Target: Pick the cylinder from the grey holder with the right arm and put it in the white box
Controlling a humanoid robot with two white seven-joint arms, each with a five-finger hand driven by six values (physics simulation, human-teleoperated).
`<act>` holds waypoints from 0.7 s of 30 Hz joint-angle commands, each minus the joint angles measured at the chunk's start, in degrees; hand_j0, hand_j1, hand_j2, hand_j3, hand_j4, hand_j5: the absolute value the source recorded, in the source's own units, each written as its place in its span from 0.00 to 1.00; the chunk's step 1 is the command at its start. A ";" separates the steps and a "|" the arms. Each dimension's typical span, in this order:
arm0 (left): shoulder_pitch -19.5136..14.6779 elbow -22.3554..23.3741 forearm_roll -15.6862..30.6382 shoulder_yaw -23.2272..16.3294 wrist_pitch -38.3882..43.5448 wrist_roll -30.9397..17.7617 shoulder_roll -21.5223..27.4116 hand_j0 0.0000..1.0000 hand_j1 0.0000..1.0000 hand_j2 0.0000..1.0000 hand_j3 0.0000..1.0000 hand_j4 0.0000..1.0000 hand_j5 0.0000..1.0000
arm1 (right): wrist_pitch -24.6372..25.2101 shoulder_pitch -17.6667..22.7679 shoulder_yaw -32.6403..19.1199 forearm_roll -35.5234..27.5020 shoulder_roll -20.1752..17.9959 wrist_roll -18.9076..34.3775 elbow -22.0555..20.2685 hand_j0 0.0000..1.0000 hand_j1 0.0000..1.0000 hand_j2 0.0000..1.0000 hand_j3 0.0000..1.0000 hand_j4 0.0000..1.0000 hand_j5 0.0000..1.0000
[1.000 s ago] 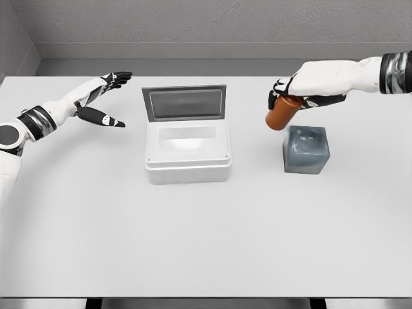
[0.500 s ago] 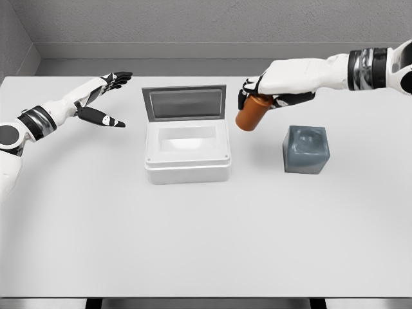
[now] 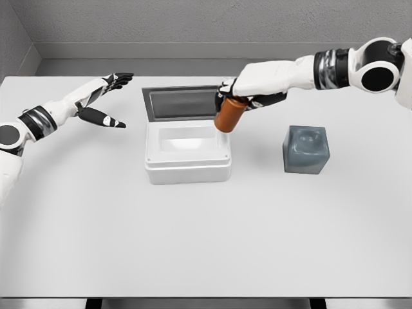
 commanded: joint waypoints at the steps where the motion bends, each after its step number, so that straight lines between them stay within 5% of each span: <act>1: 0.00 -0.18 0.43 0.00 0.09 0.01 0.23 1.00 1.00 1.00 1.00 1.00 1.00 | 0.06 0.00 -0.13 -0.26 1.18 0.09 1.17 0.34 0.34 0.34 0.34 0.34 0.34; 17: 0.00 -0.18 0.51 0.00 0.09 0.01 0.23 1.00 1.00 1.00 1.00 1.00 1.00 | 0.06 1.49 -0.31 0.09 3.55 0.88 3.81 0.36 0.36 0.36 0.36 0.36 0.36; 18: 0.09 -0.18 0.43 0.00 0.09 0.01 0.23 1.00 1.00 1.00 1.00 1.00 1.00 | 0.06 1.41 -0.31 0.18 3.37 0.88 3.72 0.43 0.43 0.43 0.43 0.43 0.43; 20: 0.09 -0.18 0.51 0.00 0.09 0.01 0.23 1.00 1.00 1.00 1.00 1.00 1.00 | 0.06 1.41 -0.40 0.18 3.37 0.71 3.37 0.86 0.86 0.86 0.86 0.86 0.86; 21: 0.09 -0.27 0.51 0.00 0.09 0.01 0.23 1.00 1.00 1.00 1.00 1.00 1.00 | 0.06 1.41 -0.31 0.18 3.37 0.53 3.28 0.98 0.98 0.98 0.98 0.98 0.98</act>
